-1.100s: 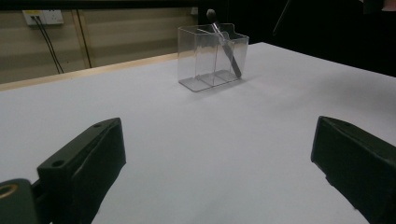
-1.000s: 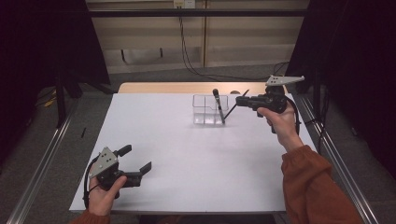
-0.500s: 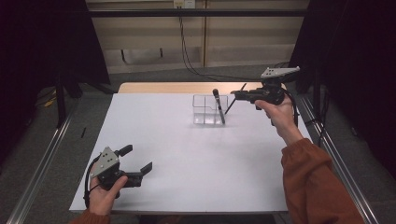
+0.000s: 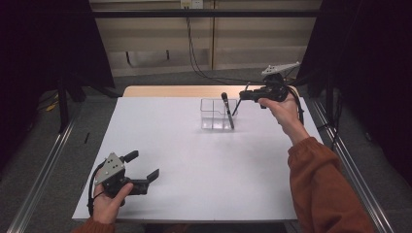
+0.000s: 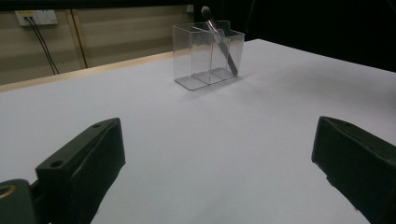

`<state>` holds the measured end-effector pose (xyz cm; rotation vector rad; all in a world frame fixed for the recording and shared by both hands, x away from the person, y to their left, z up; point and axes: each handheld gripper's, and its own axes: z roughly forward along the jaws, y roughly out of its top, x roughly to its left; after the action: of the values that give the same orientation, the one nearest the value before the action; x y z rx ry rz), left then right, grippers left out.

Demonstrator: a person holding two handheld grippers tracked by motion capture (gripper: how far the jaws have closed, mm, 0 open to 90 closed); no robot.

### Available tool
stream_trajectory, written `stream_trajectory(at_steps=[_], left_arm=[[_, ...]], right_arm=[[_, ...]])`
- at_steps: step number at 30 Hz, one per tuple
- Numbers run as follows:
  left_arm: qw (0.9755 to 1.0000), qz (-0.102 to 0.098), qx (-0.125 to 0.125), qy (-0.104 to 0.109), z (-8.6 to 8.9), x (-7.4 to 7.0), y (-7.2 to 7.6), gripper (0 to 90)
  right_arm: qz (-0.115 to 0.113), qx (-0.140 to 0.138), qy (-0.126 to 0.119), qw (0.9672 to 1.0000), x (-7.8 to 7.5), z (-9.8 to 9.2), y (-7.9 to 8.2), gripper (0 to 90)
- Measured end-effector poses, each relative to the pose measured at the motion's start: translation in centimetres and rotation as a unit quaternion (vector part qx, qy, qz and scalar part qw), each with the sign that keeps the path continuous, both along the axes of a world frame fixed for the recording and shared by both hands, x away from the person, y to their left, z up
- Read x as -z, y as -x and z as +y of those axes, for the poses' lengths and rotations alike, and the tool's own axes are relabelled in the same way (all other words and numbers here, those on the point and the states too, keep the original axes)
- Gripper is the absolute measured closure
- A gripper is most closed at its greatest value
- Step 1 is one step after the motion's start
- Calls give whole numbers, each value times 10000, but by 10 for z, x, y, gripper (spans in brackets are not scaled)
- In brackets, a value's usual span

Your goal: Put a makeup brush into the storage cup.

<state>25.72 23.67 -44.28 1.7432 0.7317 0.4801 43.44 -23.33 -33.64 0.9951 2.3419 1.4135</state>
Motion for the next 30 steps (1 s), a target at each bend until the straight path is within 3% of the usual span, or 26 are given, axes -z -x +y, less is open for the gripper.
stream_trajectory(at_steps=[13, 30], left_arm=[[10000, -7, 12, -6, 0, 0, 0, 26], [10000, -11, 19, -65, 0, 0, 0, 26]], right_arm=[[96, 46, 135, 9999, -4, 6, -17, 862], [366, 30, 249, 9990, 15, 14, -34, 861]])
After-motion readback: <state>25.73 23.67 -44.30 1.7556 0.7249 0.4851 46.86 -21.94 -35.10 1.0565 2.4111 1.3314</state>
